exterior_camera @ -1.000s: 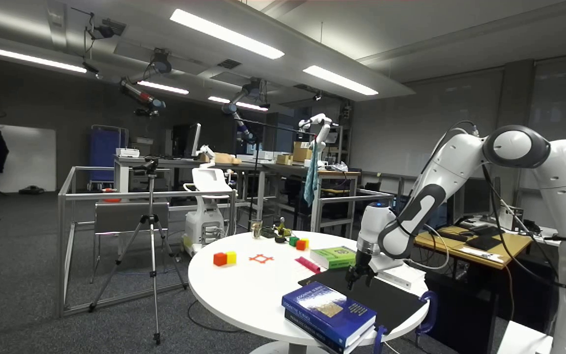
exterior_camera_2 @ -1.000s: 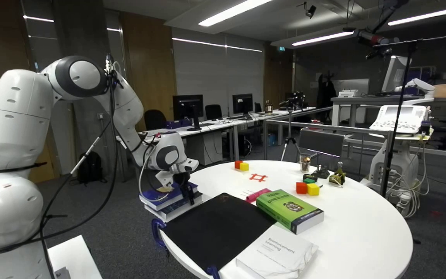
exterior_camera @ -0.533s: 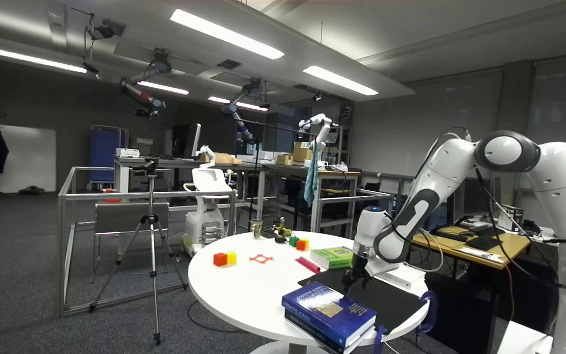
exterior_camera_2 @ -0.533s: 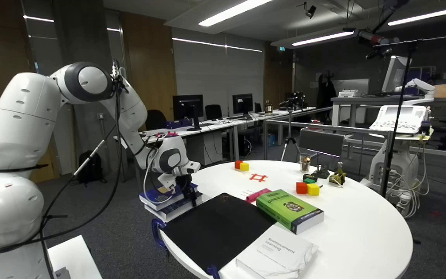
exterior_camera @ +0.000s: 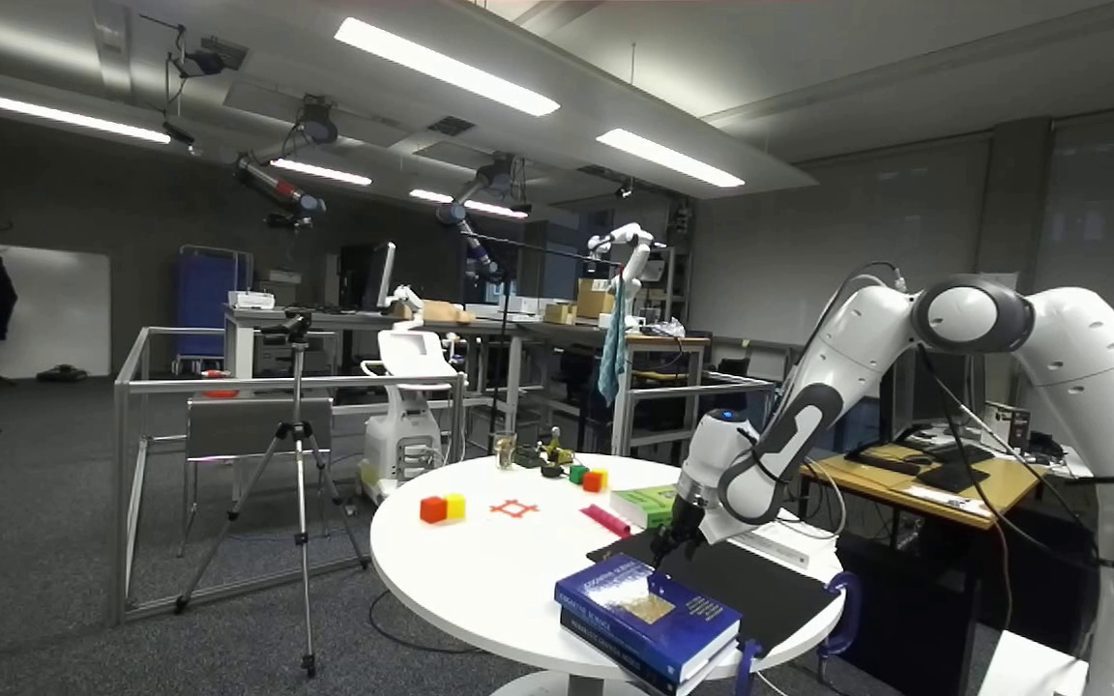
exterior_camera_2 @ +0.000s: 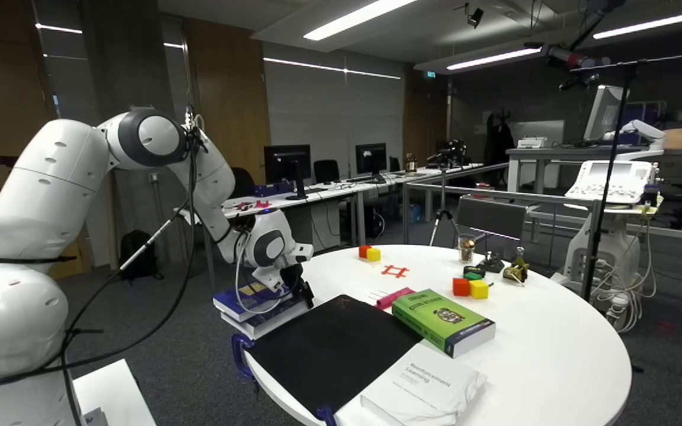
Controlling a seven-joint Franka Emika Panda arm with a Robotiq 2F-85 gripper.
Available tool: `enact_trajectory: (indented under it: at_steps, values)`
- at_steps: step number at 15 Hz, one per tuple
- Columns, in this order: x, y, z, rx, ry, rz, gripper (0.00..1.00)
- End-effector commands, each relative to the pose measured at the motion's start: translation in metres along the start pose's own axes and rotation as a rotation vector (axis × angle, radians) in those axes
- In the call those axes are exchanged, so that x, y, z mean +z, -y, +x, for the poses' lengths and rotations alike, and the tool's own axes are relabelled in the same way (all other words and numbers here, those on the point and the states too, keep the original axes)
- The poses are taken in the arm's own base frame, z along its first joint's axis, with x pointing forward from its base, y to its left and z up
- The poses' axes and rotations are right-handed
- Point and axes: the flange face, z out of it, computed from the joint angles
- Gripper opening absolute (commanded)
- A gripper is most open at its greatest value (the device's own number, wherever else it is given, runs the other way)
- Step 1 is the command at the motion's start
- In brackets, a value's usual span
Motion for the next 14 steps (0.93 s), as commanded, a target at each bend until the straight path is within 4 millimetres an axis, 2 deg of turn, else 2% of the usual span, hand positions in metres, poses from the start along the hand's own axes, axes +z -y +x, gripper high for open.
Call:
enact_trajectory:
  at_steps: [1,6,14]
  values:
    - [0.007,0.006,0.016,-0.055,-0.054,0.026,1.0]
    - [0.015,0.018,0.026,-0.116,-0.089,0.048,1.0]
    - [0.021,0.036,0.029,-0.185,-0.095,0.072,1.0]
